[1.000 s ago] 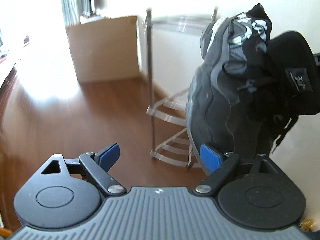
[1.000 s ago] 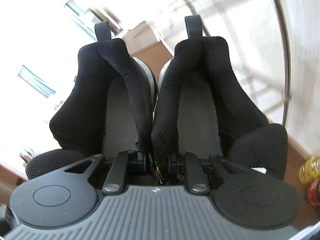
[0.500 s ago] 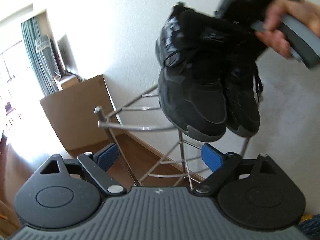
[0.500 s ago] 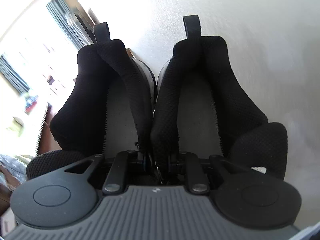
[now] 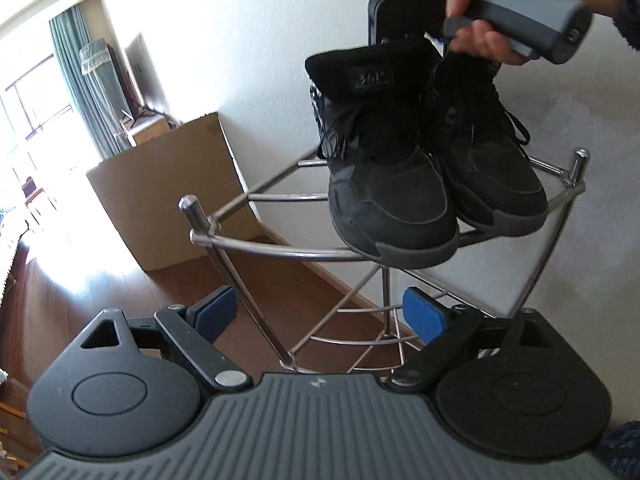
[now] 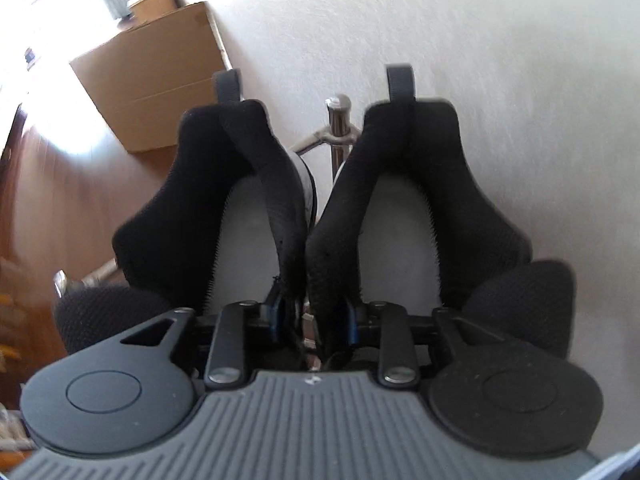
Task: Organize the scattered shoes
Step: 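Lift the black sneakers with the right gripper onto the chrome rack shelf, then release the sneakers and move both grippers back to the taupe slippers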
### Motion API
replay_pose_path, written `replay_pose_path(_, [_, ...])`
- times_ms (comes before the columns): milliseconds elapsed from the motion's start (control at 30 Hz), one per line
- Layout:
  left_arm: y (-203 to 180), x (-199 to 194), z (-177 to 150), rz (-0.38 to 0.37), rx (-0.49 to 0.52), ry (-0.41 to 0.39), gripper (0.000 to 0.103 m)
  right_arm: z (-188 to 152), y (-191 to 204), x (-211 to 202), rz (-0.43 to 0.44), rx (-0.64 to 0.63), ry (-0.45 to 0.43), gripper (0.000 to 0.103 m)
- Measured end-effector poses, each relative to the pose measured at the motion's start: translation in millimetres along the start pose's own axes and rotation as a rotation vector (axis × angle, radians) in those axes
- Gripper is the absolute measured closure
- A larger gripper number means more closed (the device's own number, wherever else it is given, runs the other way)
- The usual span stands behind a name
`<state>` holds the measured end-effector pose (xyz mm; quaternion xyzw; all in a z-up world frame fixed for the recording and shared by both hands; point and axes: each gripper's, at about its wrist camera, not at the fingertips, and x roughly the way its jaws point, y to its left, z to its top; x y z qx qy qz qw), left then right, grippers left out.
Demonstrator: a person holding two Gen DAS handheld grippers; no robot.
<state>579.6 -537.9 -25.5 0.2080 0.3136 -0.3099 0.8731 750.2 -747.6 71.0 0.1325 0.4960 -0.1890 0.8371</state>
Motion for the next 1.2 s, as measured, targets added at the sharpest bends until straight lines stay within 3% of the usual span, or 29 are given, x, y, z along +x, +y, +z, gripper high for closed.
replay_pose_path(33, [-7, -7, -2, -0.009, 0.001, -0.005, 0.011, 4, 3, -13, -0.028, -0.048, -0.072, 0.022])
replay_pose_path(67, [-14, -13, -3, -0.013, 0.005, -0.01, 0.011, 3, 7, -30, -0.048, -0.096, -0.134, 0.016])
replay_pose_path(133, [-21, -20, -5, -0.012, 0.011, -0.023, 0.011, -9, 11, -65, -0.04, -0.134, -0.21, 0.015])
replay_pose_path(200, [-25, -26, -10, -0.006, 0.002, -0.036, 0.011, -18, -4, -92, 0.023, -0.142, -0.319, 0.015])
replay_pose_path(300, [-22, -35, -31, 0.0, -0.055, -0.031, 0.011, -40, -50, -128, 0.191, -0.11, -0.51, 0.009])
replay_pose_path(367, [-20, -45, -47, 0.007, -0.096, -0.011, 0.011, -83, -64, -147, 0.338, -0.106, -0.594, 0.008])
replay_pose_path(467, [-17, -59, -89, 0.034, -0.168, 0.051, 0.011, -154, -63, -151, 0.481, -0.155, -0.614, 0.006])
replay_pose_path(633, [-6, -77, -176, 0.116, -0.361, 0.196, 0.011, -230, -9, -52, 0.523, -0.31, -0.356, 0.008])
replay_pose_path(833, [13, -80, -299, 0.253, -0.573, 0.406, 0.012, -335, 84, 68, 0.513, -0.388, 0.044, 0.009])
replay_pose_path(967, [28, -76, -389, 0.318, -0.709, 0.494, 0.012, -437, 139, 105, 0.493, -0.408, 0.209, 0.009])
replay_pose_path(1033, [35, -63, -450, 0.341, -0.758, 0.539, 0.012, -488, 166, 124, 0.483, -0.417, 0.292, 0.009])
replay_pose_path(1200, [45, -21, -554, 0.34, -0.747, 0.59, 0.012, -573, 207, 190, 0.445, -0.439, 0.349, 0.01])
